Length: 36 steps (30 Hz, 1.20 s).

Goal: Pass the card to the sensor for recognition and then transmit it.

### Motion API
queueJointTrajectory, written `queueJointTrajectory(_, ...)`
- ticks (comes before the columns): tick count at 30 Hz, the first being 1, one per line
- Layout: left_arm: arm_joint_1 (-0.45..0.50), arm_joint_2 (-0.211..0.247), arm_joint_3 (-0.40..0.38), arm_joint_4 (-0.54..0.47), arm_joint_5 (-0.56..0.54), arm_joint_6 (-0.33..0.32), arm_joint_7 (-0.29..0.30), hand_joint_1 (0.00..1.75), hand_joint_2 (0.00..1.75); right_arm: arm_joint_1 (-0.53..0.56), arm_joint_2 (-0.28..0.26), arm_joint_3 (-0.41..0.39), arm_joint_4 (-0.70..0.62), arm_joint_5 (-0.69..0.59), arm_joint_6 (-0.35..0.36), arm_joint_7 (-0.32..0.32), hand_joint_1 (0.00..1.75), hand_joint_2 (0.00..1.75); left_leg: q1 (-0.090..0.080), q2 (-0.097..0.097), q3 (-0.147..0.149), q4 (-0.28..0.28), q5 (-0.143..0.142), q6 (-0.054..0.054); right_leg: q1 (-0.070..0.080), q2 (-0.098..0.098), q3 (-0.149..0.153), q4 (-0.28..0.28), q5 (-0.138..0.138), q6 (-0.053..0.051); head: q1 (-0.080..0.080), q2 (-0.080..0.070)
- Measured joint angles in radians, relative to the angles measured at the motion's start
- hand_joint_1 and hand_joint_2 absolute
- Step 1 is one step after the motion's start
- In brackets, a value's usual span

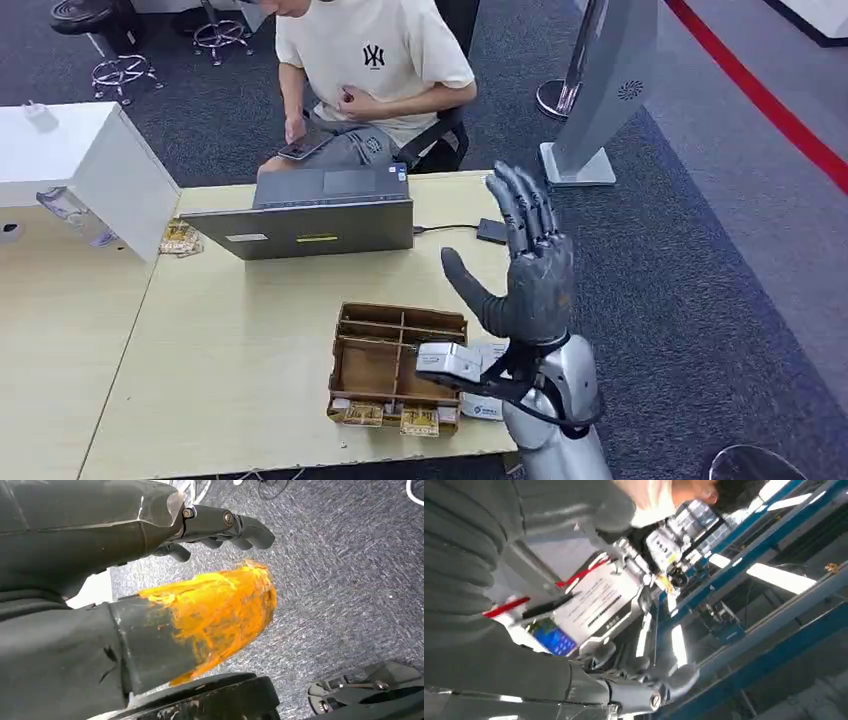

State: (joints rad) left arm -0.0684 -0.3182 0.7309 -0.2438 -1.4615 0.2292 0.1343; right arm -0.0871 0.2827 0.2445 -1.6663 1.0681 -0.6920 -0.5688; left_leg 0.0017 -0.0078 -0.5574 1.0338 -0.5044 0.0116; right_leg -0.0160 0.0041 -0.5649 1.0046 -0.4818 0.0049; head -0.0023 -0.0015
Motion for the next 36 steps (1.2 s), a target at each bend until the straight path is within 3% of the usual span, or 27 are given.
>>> queueJointTrajectory(4,0.002,0.0,0.011,0.003,0.01,0.011,-0.008,0.0,0.0,0.077,-0.007,0.003,-0.001,0.009,0.0,0.0,1.75,1.75,0.0,0.0,0.0,0.0,-0.001,0.0,0.0,0.0,0.0,0.0,0.0,0.0,0.0,0.0)
queueJointTrajectory(6,0.003,0.0,0.017,0.004,0.013,0.012,-0.01,0.0,0.0,0.104,-0.008,0.004,0.0,0.009,0.0,0.005,1.41,1.75,0.0,0.0,0.0,0.0,-0.001,0.0,0.0,0.0,0.0,0.0,0.0,0.0,0.0,0.0)
queueJointTrajectory(7,0.004,0.0,0.019,0.004,0.014,0.013,-0.01,0.0,0.0,0.113,-0.009,0.006,0.002,0.019,0.0,0.013,1.34,1.75,0.0,0.001,0.0,0.0,-0.001,0.0,0.0,0.0,0.0,0.0,0.0,0.0,0.0,0.0)
queueJointTrajectory(8,0.004,0.0,0.02,0.004,0.015,0.014,-0.012,0.0,0.0,0.122,-0.01,0.008,0.004,0.029,0.0,0.021,0.77,1.75,0.0,0.001,0.0,0.0,-0.001,0.0,0.0,0.0,0.0,0.0,0.0,0.0,0.0,0.0)
queueJointTrajectory(9,0.004,0.0,0.022,0.004,0.018,0.016,-0.014,0.0,0.0,0.13,-0.011,0.013,0.006,0.042,0.0,0.032,0.47,1.75,0.0,0.001,0.0,0.0,-0.001,0.0,0.0,0.0,0.0,0.0,0.0,0.0,0.0,0.0)
queueJointTrajectory(14,0.006,0.0,0.036,0.005,0.034,0.028,-0.029,0.0,0.0,0.154,-0.019,0.052,0.052,0.08,0.0,0.087,0.35,1.75,0.0,0.001,0.001,0.0,-0.001,0.0,0.0,0.0,0.0,0.0,0.0,0.0,0.0,0.0)
queueJointTrajectory(16,0.007,0.0,0.041,0.005,0.042,0.032,-0.031,0.0,0.0,0.164,-0.022,0.07,0.073,0.103,0.0,0.104,0.51,1.75,0.0,0.001,0.0,0.0,0.0,0.0,0.0,0.0,0.0,0.0,0.0,0.0,0.0,0.0)
queueJointTrajectory(18,0.008,0.0,0.046,0.005,0.044,0.035,-0.033,0.0,0.0,0.172,-0.028,0.081,0.089,0.124,0.0,0.12,0.42,1.75,0.0,0.001,0.0,0.0,0.0,0.0,0.0,0.0,0.0,0.0,0.0,0.0,0.0,0.0)
queueJointTrajectory(25,0.009,0.0,0.056,0.006,0.056,0.042,-0.036,0.0,0.0,0.174,-0.051,0.113,0.108,0.186,0.0,0.17,0.44,1.75,0.0,0.001,0.0,0.0,-0.001,0.0,0.0,0.001,0.0,0.0,0.0,0.0,0.0,0.0)
queueJointTrajectory(33,0.011,0.001,0.068,0.006,0.06,0.044,-0.039,0.0,0.0,0.188,-0.082,0.142,0.146,0.218,-0.001,0.217,0.63,1.75,0.0,0.001,0.0,0.0,-0.001,0.0,0.0,0.0,0.0,0.0,0.0,0.0,0.0,0.0)
queueJointTrajectory(36,0.011,0.001,0.069,0.006,0.06,0.044,-0.039,0.0,0.0,0.196,-0.091,0.148,0.155,0.222,-0.001,0.226,0.61,1.75,0.0,0.001,0.0,0.0,-0.001,0.0,0.0,0.001,0.0,0.0,0.0,0.0,0.0,0.0)
